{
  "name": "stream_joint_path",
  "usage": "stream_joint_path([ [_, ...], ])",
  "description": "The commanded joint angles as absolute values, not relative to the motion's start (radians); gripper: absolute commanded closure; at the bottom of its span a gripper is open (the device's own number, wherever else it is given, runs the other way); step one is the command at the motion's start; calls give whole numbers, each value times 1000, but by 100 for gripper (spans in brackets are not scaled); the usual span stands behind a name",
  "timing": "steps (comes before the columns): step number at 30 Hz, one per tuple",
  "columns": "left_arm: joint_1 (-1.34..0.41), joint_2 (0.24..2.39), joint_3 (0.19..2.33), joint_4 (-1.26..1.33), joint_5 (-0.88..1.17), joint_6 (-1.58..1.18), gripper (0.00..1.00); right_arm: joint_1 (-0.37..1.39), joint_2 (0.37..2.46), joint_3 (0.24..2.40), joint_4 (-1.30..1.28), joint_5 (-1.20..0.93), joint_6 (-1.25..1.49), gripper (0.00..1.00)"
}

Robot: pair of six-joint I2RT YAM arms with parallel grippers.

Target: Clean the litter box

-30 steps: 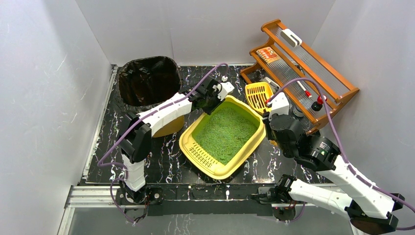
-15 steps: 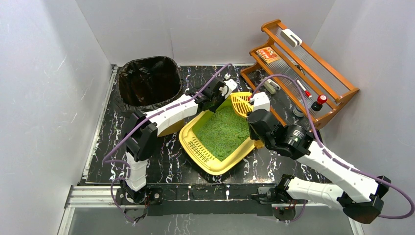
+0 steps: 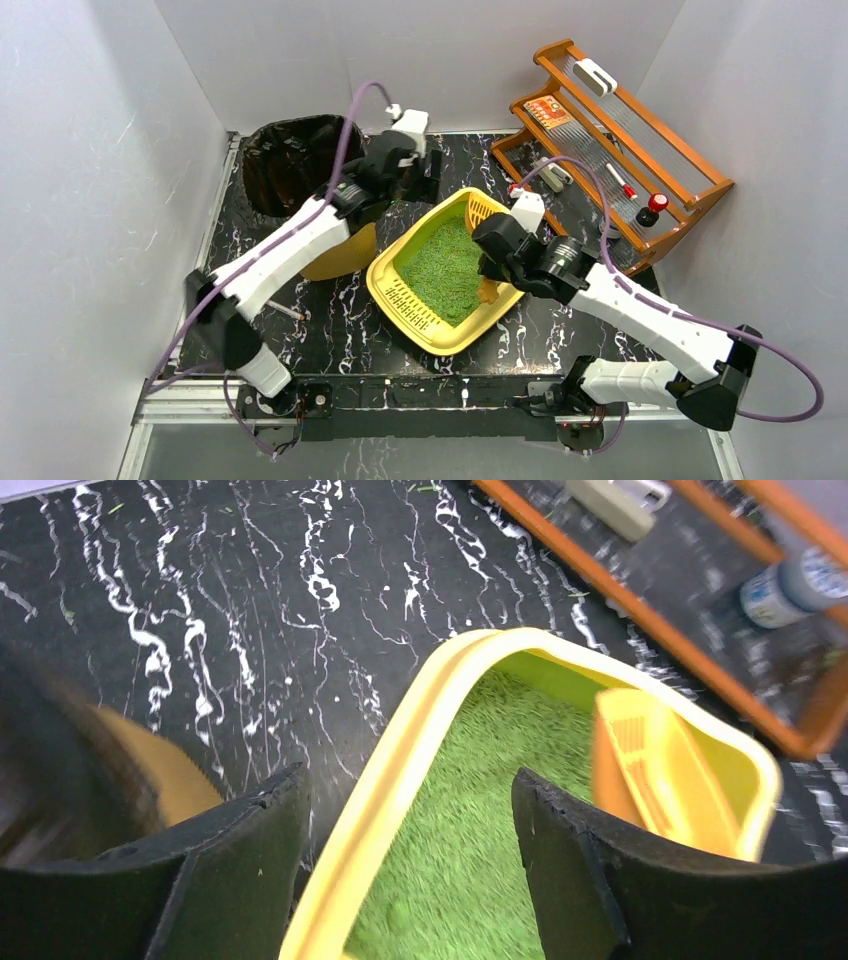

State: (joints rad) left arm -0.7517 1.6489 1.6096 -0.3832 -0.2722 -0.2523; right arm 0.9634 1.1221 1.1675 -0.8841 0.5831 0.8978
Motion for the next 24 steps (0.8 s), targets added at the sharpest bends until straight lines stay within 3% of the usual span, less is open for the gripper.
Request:
stream_joint_path([
  [1, -749, 1370, 1510, -370, -276, -393, 28, 964, 1183, 1188, -881, 595, 1265, 100],
  [8, -748, 1120, 1432, -425, -259, -452, 25, 965, 1311, 1189, -824, 619, 1415, 95],
  [14, -747, 988, 1421, -533, -308, -456, 21, 964, 1505, 1256, -958, 651, 1624, 89],
  [17, -749, 952, 1437, -590, -340, -444, 12, 965, 1578, 1289, -983, 644, 1670, 85],
  [21, -748, 917, 1446, -620, -368, -424, 5, 965, 1643, 1314, -989, 646, 1707, 73],
  [24, -749, 901, 1445, -636, -388, -406, 2, 964, 1672, 1345, -999, 666, 1713, 57],
])
